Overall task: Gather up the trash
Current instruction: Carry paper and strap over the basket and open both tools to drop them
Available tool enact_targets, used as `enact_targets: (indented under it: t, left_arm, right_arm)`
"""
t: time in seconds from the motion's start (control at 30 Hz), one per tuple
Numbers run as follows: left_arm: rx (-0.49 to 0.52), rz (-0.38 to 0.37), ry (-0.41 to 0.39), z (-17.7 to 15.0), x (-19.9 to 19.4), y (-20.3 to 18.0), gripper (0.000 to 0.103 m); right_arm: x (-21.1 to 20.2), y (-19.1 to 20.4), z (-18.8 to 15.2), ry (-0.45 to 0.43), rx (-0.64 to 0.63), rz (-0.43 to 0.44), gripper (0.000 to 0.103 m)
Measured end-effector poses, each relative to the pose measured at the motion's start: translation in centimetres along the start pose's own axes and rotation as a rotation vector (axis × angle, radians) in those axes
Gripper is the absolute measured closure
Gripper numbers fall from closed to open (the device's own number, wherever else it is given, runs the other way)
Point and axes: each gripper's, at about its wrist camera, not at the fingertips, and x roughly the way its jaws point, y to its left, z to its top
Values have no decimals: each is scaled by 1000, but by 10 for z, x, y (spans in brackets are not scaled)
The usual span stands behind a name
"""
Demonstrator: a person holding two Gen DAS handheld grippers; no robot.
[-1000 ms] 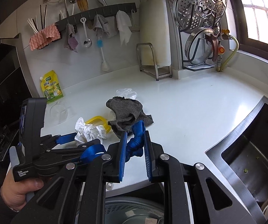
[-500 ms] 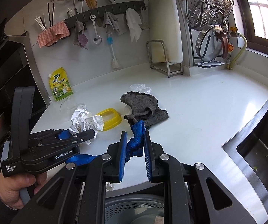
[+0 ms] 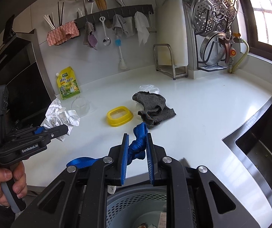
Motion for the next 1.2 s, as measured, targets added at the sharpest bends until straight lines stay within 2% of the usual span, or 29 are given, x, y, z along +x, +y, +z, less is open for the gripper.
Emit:
enact_targets:
  t: [0.2,0.6,0.97,1.2]
  left_arm:
    - [49,-8,5,-24,-23,-11,72]
    - [98,-110,17,-60,-62,-51,72]
    - [152,-179,60,-87,-67,-93,71]
    - [181,-200,81,-94,-66,-112,71]
  right_arm:
    - [-23,14,-21,18,-24,-3,86]
    - [-76,11,-64,42,-25,-43,86]
    - [-106,-13,-105,72,16,-104,86]
    - [-111,-18,-116,80,25,-105,86]
